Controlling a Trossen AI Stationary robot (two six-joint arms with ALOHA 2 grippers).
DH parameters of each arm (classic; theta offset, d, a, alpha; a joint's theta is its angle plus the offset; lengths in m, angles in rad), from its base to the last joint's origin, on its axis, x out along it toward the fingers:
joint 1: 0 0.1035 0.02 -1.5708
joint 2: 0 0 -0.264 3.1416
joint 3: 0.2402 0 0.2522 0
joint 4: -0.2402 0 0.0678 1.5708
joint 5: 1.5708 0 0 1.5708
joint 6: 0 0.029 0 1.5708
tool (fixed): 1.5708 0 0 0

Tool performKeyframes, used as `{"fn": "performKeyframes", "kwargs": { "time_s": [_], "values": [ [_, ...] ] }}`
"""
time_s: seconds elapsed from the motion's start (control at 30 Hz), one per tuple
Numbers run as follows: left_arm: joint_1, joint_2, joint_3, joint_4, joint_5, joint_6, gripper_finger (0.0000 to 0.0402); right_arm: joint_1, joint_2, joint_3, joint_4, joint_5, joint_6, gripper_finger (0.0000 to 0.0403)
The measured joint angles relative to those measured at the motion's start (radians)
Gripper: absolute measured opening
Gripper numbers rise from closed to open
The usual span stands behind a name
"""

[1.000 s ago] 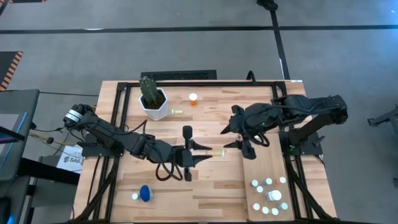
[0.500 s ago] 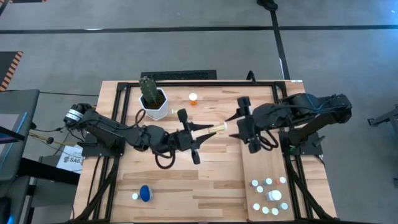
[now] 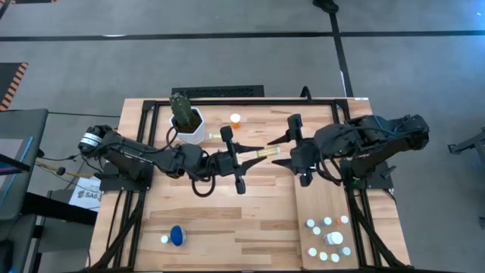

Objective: Pick and place medicine bottles onto shelf by color
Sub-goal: Put the yellow pill bottle on the shelf

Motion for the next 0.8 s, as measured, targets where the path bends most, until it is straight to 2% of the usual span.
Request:
{"fn": "performKeyframes", "kwargs": {
  "time_s": [0.27,0.67,0.8],
  "values": [
    [0.001,0.0,0.0,0.003,0.001,0.004,0.0076,0.005,0.0,0.0,0.0,0.0,0.012,0.0251],
    [0.0,0.0,0.0,0.0,0.005,-0.004,0.0076,0.005,0.0,0.0,0.0,0.0,0.03,0.0129],
    [0.0,0.0,0.0,0.001,0.003,-0.01,0.0076,0.005,0.0,0.0,0.001,0.0,0.034,0.0108]
  ]
}}
